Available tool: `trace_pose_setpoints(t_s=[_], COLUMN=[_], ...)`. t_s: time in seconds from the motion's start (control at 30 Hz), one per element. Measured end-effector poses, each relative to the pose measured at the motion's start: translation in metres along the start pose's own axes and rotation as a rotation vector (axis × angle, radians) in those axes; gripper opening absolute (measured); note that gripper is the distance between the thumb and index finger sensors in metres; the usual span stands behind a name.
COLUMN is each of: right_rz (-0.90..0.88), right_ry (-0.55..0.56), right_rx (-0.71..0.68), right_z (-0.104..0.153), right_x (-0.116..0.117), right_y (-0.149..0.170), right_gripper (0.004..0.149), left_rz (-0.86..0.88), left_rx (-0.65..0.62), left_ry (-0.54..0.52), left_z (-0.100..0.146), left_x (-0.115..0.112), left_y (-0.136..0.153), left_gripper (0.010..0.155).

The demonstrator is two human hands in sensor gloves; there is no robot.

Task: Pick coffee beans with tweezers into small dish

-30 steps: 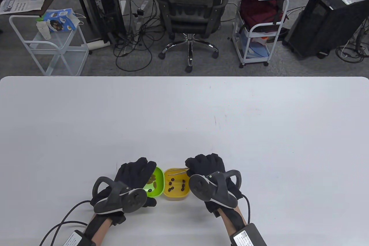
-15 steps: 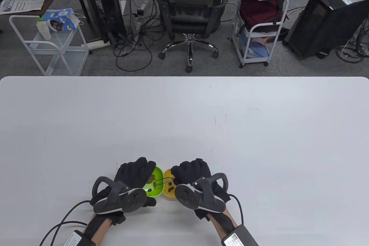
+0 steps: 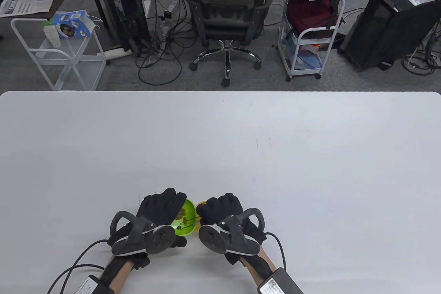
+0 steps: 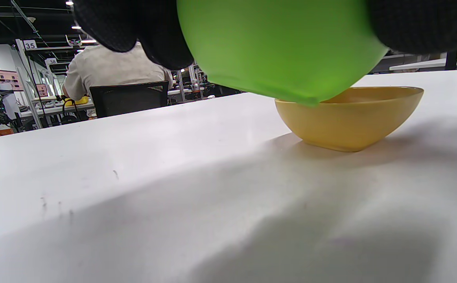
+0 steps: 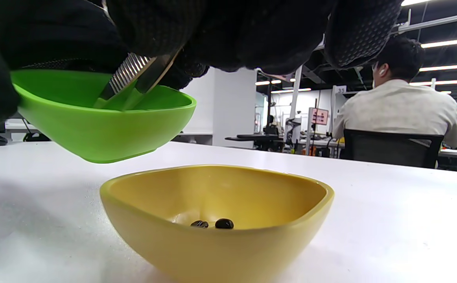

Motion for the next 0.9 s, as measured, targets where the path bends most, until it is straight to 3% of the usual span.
trace_pose_setpoints(t_s=[0.9], right_rz=[0.055], right_ry=[-0.039], right_rx=[-0.024], right_z=[-0.0049], right_x=[0.0018], right_y=[-0.0079], right_gripper=[0.043], left_rz=[-0.002], left_rx=[-0.006], left_ry=[0.005], left_z=[-0.0005], left_x=[-0.0004], left_y=[-0.0012], left_gripper=[0.11])
Point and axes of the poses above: the tracker on the back of each hand, its own y axis roughly to the little-finger side, its own z axis roughly from the fingertips to the wrist, x = y × z, the point moved 4 cm from there along -z, roughly from the wrist to the fingertips, and after that the axes turned 13 degrees about -x, right-handed, at the moved point
